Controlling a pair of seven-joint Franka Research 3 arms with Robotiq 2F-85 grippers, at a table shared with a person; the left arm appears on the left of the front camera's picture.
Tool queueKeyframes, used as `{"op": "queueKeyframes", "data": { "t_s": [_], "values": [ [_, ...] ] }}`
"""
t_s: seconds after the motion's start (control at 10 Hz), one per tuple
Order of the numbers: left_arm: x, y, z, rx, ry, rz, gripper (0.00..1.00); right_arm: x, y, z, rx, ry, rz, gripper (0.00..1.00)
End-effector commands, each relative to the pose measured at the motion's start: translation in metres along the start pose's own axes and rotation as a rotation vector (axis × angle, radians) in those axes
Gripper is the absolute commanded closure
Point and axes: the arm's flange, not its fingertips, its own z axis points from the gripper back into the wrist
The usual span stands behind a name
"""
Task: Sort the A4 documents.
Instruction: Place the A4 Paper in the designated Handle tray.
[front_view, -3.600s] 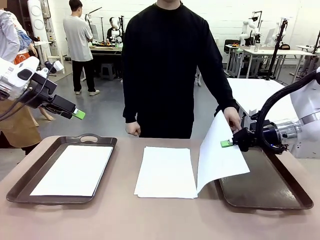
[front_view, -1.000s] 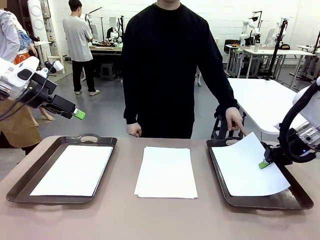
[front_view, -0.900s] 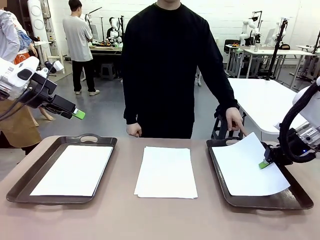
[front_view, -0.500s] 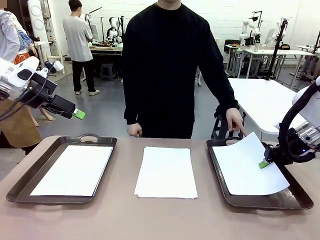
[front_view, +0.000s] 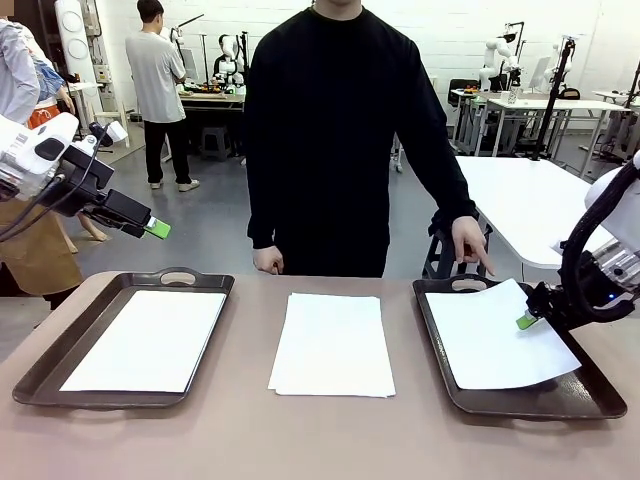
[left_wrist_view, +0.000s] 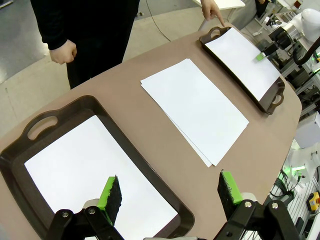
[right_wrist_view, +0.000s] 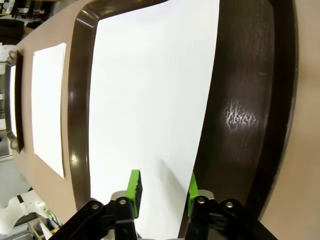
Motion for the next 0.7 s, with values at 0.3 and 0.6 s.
{"op": "queueKeyframes", "data": {
  "t_s": [0.3, 0.6],
  "values": [
    [0.000, -0.001, 0.001, -0.007, -0.006, -0.001, 0.00, -0.009, 0.014, 0.014, -0.166, -0.019, 0.016, 0.02],
    [0.000, -0.001, 0.001, -0.007, -0.006, -0.001, 0.00, -0.010, 0.016, 0.017, -0.162, -0.030, 0.020, 0.00]
  ]
}}
